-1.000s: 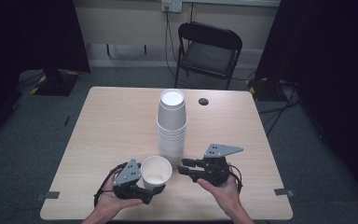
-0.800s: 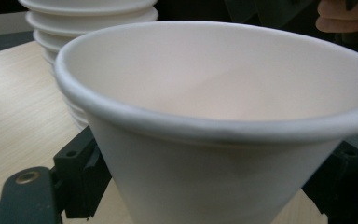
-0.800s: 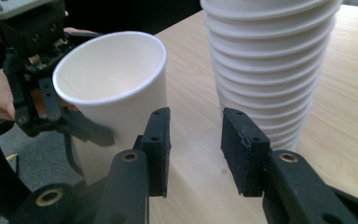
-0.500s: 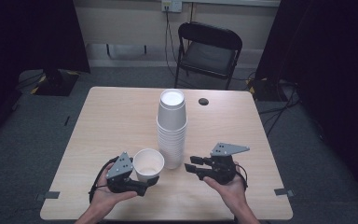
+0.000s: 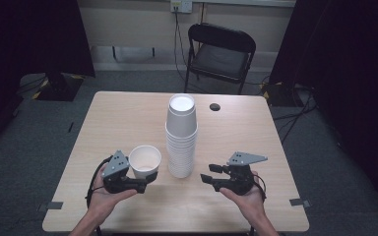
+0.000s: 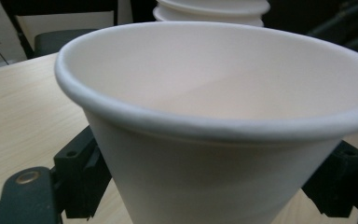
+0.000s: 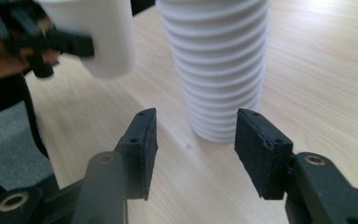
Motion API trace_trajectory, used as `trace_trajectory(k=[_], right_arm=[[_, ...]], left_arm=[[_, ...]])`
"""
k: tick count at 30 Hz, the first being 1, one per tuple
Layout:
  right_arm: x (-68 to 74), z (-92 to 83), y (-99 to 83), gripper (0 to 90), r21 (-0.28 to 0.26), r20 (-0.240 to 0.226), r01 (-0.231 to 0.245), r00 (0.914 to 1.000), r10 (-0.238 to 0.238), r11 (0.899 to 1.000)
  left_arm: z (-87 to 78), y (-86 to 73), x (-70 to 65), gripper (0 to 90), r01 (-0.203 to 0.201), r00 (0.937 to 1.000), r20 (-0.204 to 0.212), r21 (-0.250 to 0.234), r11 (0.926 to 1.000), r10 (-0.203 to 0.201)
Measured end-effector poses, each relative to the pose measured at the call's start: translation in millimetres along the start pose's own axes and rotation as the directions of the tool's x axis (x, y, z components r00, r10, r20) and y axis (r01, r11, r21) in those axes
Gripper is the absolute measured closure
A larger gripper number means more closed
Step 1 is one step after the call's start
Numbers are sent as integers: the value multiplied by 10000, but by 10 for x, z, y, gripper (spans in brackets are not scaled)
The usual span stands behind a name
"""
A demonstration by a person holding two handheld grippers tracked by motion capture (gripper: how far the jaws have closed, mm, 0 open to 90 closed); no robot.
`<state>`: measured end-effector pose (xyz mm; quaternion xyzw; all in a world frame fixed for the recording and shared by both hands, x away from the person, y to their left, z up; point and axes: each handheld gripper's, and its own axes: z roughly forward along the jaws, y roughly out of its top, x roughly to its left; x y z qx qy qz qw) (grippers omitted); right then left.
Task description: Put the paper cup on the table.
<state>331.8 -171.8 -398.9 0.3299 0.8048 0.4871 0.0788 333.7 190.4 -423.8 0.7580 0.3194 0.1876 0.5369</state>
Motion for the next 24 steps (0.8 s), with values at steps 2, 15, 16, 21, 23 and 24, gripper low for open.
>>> trace_trajectory(k=[2,15,16,21,23,24], right_arm=[[-35,-1,-41,475,223,99,-28,9999,26,9997],[-230,-96,-274,409,521,725,-248,9971,210,9983],[-239,-106,-286,407,526,771,-292,9967,251,9982],[-297,-175,-360,401,473,1037,-471,9937,420,9978],[-327,-201,-379,399,376,1126,-584,9922,538,9976],[-337,-208,-385,399,359,1142,-636,9917,591,9973]], left_arm=[[5,9,34,153,26,9999,-141,54,10000,-25],[37,102,437,153,356,9954,-879,-409,9985,-391],[47,109,479,153,338,9943,-997,-441,9985,-380],[94,104,654,154,737,9852,-1501,-639,9952,-825],[138,80,794,153,989,9773,-1840,-422,9942,-1050],[152,64,848,153,1095,9753,-1884,-430,9931,-1157]])
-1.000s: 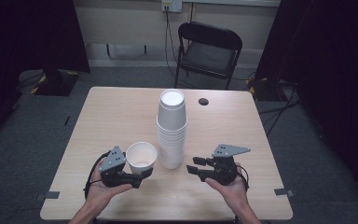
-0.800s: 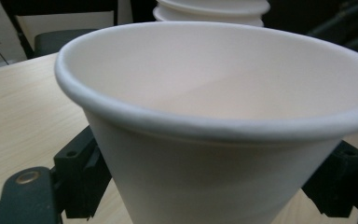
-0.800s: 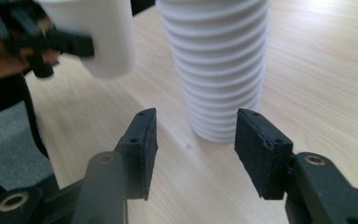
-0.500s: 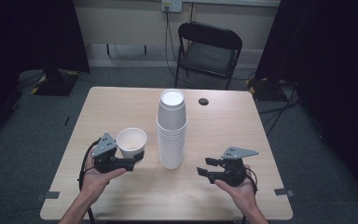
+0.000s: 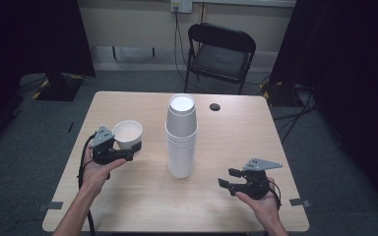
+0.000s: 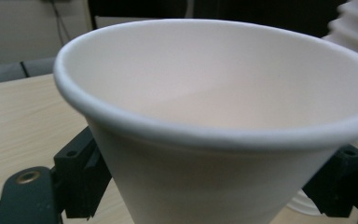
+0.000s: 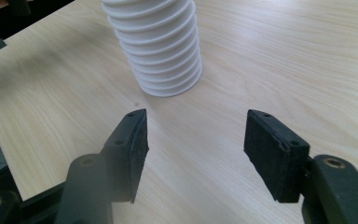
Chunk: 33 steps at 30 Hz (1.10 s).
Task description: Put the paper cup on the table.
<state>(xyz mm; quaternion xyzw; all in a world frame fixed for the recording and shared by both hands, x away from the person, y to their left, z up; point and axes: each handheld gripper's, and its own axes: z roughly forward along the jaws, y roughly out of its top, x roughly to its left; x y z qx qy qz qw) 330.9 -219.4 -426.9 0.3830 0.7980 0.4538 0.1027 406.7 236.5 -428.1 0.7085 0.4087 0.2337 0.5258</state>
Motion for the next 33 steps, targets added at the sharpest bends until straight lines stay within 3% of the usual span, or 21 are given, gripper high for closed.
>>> trace_trajectory(k=[9,11,17,21,29,30,33], right_arm=[[-56,-3,-35,397,3,82,-152,9999,152,9999],[-49,0,-40,397,40,61,-153,9999,153,9999],[-33,-5,-47,398,74,64,-94,9999,93,9999],[-17,-10,-48,403,95,12,-132,9999,132,9999],[27,43,-43,413,272,-106,10,9999,-8,9996],[30,43,-42,413,291,-115,5,9999,-2,9996],[31,37,-43,417,281,-160,-121,9998,126,9995]], left_arm=[[228,-84,175,152,-26,9974,-714,540,9985,65],[275,-98,176,152,33,9977,-682,543,9985,4],[434,-178,137,152,99,9986,-529,1136,9935,-39],[497,-242,97,152,-68,9993,-343,1512,9885,121],[566,-309,63,150,65,9992,-411,1588,9873,1],[585,-339,54,150,-243,9988,-386,1799,9834,317],[590,-364,59,150,-159,9990,-379,2019,9793,240]])
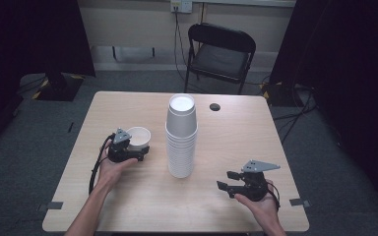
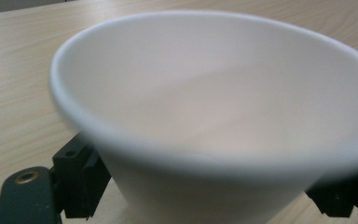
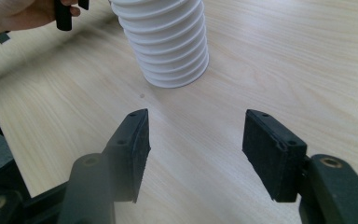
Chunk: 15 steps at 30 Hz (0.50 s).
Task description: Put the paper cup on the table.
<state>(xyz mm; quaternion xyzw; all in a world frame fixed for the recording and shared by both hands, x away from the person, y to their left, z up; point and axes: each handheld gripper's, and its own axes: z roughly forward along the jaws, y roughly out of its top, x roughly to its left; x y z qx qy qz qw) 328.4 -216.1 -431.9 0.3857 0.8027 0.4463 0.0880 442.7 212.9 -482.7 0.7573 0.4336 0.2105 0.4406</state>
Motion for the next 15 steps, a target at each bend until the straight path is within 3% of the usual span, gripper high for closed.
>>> trace_trajectory(k=[5,6,10,15], right_arm=[[-14,-12,-14,422,1,-6,-96,10000,96,10000],[-15,-17,-13,422,1,9,-106,9999,106,9999],[-12,-21,-6,420,-55,-7,-71,10000,71,10000],[-23,-24,-11,420,-75,-123,-223,9997,222,9997]], left_arm=[[-13,-16,15,151,-90,9999,150,315,9995,85],[-12,-23,30,152,150,9996,248,329,9993,-158],[-10,-34,48,153,383,9986,334,571,9976,-402],[-6,-52,56,155,218,9993,299,787,9967,-242]])
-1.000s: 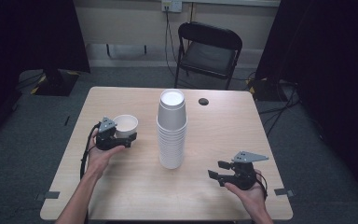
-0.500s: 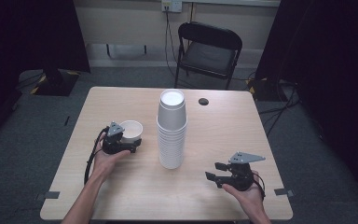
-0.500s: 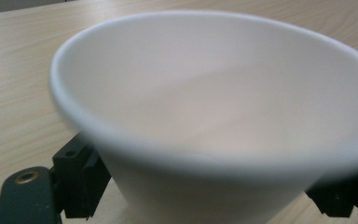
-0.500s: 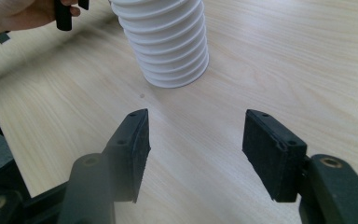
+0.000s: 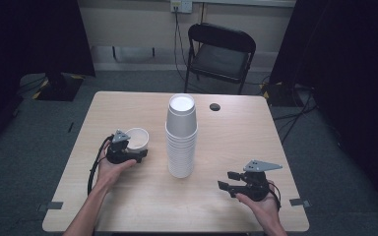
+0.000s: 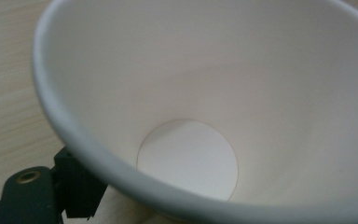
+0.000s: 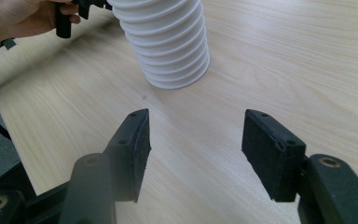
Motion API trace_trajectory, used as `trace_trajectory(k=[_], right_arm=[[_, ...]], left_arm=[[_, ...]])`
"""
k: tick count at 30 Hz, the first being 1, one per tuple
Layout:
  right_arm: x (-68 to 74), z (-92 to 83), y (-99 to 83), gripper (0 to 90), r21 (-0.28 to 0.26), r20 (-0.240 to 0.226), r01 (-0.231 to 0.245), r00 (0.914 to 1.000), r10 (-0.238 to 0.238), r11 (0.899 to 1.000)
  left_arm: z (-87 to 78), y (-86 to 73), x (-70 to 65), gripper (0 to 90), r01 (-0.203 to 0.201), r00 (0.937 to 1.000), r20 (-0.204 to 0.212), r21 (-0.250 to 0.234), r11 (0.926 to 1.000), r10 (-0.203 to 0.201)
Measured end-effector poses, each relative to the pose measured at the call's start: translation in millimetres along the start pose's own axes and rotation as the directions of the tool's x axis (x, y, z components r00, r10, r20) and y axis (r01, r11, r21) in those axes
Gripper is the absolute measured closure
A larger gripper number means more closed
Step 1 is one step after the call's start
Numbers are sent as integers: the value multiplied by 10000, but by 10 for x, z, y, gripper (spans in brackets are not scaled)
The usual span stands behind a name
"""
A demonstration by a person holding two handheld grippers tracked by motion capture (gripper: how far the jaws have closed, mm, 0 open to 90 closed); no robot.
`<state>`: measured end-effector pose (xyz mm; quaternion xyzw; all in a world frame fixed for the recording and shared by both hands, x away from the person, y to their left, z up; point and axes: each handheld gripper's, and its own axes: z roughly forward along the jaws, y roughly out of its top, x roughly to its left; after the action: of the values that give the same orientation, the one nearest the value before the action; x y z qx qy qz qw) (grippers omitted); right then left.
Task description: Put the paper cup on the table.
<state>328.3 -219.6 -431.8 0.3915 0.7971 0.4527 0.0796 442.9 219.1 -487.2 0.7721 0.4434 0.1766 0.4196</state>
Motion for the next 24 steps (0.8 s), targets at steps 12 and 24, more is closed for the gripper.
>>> trace_trajectory(k=[12,24], right_arm=[[-12,4,-5,414,32,101,56,9999,-56,10000],[-48,-5,-10,360,-7,382,-55,9993,55,10000]], left_arm=[[-144,-68,13,155,-241,9994,-255,0,9997,241],[-352,-119,-30,157,-155,9998,-77,93,9998,156]])
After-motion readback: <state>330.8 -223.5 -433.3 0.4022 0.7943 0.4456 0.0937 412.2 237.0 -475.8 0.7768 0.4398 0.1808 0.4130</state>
